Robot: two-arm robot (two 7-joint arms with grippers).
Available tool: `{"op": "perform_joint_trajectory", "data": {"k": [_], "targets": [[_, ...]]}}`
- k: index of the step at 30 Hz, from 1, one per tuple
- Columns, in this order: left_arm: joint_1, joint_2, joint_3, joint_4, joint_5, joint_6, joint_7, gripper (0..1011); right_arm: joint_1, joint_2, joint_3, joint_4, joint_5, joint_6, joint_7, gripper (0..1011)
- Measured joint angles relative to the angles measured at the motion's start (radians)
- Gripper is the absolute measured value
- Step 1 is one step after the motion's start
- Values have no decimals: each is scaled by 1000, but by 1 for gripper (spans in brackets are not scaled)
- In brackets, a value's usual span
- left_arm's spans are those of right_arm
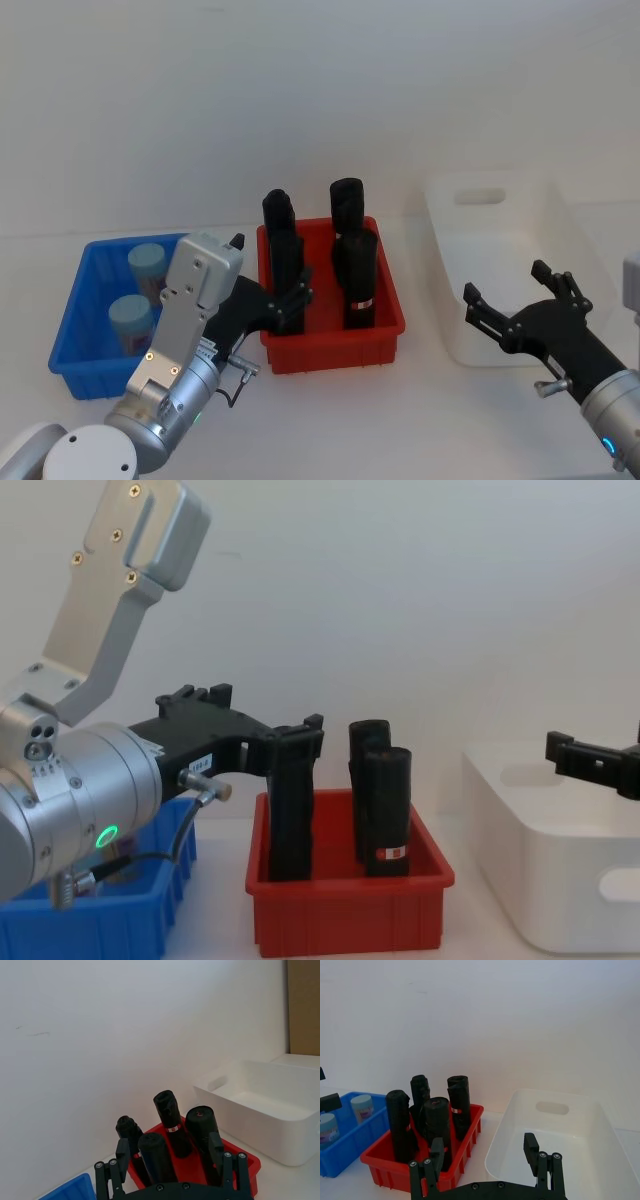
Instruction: Pick the cotton swabs from the blue box and place them into the white box.
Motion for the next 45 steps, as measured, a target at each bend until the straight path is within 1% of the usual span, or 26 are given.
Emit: {"op": "perform_joint_trajectory", "data": {"k": [26, 30, 36, 45], "targets": [[0, 0, -2, 1, -1, 0, -1, 1000, 0, 0, 0, 0, 0, 0, 0, 1002], [-4, 1, -8, 9, -11, 0, -6, 1000, 0, 0, 0, 0, 0, 0, 0, 1002], [-19, 6, -28, 36, -38, 3, -18, 1000, 0, 0, 0, 0, 0, 0, 0, 1002], [-50, 10, -63, 104, -87, 17, -38, 1000, 0, 0, 0, 0, 0, 0, 0, 1002]]}}
